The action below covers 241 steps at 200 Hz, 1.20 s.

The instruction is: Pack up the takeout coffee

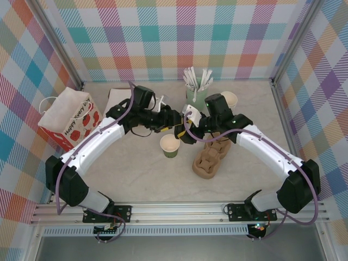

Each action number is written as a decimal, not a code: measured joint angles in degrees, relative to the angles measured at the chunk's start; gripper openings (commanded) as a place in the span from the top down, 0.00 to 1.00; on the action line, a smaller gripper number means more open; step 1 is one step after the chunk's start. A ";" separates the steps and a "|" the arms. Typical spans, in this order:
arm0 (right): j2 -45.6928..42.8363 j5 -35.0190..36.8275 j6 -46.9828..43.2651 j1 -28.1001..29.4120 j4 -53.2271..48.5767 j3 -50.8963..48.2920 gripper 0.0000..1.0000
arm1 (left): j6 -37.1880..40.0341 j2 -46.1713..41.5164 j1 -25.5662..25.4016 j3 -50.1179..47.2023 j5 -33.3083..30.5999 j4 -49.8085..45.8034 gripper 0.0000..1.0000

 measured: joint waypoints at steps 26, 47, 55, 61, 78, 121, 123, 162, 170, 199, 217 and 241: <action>0.00 0.02 0.31 0.00 -0.11 0.44 0.27 | 0.00 0.39 -0.42 0.00 0.48 0.33 0.43; 0.00 0.26 0.81 0.00 -0.39 0.66 0.27 | 0.37 0.57 -0.52 0.04 1.31 1.31 0.55; 0.04 0.39 1.14 0.00 -0.52 0.76 0.27 | 0.61 0.59 -0.57 0.11 1.55 1.46 0.61; 0.04 0.50 1.27 0.00 -0.55 0.81 0.26 | 0.70 0.59 -0.57 0.20 1.75 1.49 0.64; 0.07 0.81 1.60 0.02 -0.70 0.83 0.25 | 0.83 0.57 -0.59 0.37 2.47 1.99 0.73; -0.09 0.96 1.66 0.04 -0.59 0.72 0.16 | 1.27 0.52 -0.94 0.39 2.29 2.95 0.83; -0.15 0.96 1.62 0.04 -0.55 0.66 0.16 | 1.25 0.52 -0.94 0.39 2.23 2.86 0.83; -4.79 0.11 2.67 -0.57 1.03 -2.95 0.00 | 1.22 -0.11 -0.92 -0.02 0.96 2.82 0.86; -6.54 -0.22 2.71 -0.94 1.62 -4.44 0.00 | 1.22 -0.52 -0.85 -0.26 0.94 2.86 0.87; -14.10 -2.84 2.86 -3.21 7.26 -12.33 0.00 | -0.35 -2.75 -0.22 -2.71 1.92 5.86 0.89; -18.69 -5.27 3.67 -4.87 14.16 -18.32 0.00 | -2.75 -4.09 0.68 -4.57 3.69 8.72 0.90; -22.36 -6.97 4.66 -5.77 25.05 -25.11 0.00 | -5.53 -5.01 1.77 -5.46 5.86 11.87 0.91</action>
